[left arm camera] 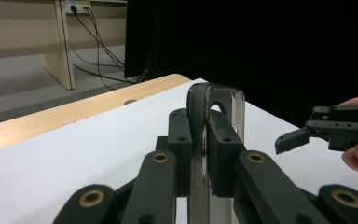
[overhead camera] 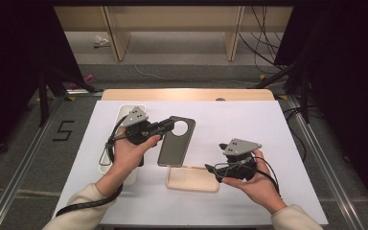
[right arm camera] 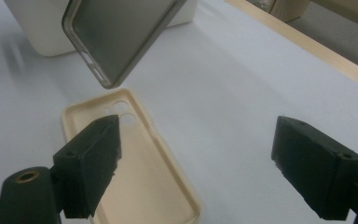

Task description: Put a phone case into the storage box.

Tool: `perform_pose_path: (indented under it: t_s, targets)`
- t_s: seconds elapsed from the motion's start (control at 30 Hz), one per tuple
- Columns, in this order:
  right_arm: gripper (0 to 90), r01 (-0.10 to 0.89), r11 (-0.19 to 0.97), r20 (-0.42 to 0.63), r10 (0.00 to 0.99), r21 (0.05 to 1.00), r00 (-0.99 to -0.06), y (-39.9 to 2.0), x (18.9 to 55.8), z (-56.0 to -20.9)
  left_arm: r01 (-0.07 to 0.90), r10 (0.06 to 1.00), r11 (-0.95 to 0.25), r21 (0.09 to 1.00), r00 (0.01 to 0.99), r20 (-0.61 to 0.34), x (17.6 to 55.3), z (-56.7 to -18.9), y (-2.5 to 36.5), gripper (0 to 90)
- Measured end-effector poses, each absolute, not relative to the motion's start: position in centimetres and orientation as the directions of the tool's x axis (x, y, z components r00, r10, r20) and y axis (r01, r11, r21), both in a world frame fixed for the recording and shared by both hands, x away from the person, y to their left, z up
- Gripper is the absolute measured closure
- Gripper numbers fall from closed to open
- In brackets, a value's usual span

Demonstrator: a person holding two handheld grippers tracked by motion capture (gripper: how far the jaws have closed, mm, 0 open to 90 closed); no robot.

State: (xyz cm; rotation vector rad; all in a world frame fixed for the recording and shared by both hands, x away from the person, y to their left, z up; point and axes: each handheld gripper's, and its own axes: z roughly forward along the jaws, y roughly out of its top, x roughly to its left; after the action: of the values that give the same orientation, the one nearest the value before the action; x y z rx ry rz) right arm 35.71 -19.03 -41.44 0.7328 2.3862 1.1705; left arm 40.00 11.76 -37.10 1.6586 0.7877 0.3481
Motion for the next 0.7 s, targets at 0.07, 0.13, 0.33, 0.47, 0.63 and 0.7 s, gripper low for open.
perform_pose_path:
  t_s: [0.07,0.13,0.33,0.47,0.63,0.7]
  targets:
    - [16.7,0.29,0.511,-0.1,0.606,0.809,-0.789,-19.1,35.7,-41.5,0.303,0.662,-0.066,0.951,0.726,-0.185,40.0,-37.1,11.8,80.9]
    - [16.7,0.299,0.503,-0.09,0.613,0.811,-0.785,-19.1,35.7,-41.5,0.303,0.665,-0.064,0.951,0.723,-0.186,40.0,-37.0,12.0,80.9]
    - [16.7,0.303,0.487,-0.078,0.619,0.819,-0.782,-19.4,35.7,-41.5,0.296,0.668,-0.068,0.953,0.723,-0.177,40.0,-36.9,12.3,80.9]
    - [16.7,0.314,0.461,-0.059,0.632,0.83,-0.772,-19.9,35.9,-41.4,0.295,0.669,-0.062,0.954,0.721,-0.179,40.1,-36.8,12.5,81.0]
    - [16.7,0.323,0.445,-0.048,0.644,0.835,-0.764,-20.4,35.8,-41.4,0.286,0.678,-0.047,0.957,0.713,-0.18,40.2,-36.4,13.1,81.0]
    - [16.7,0.325,0.437,-0.042,0.647,0.839,-0.761,-20.5,35.8,-41.3,0.282,0.681,-0.04,0.959,0.71,-0.18,40.2,-36.2,13.3,81.0]
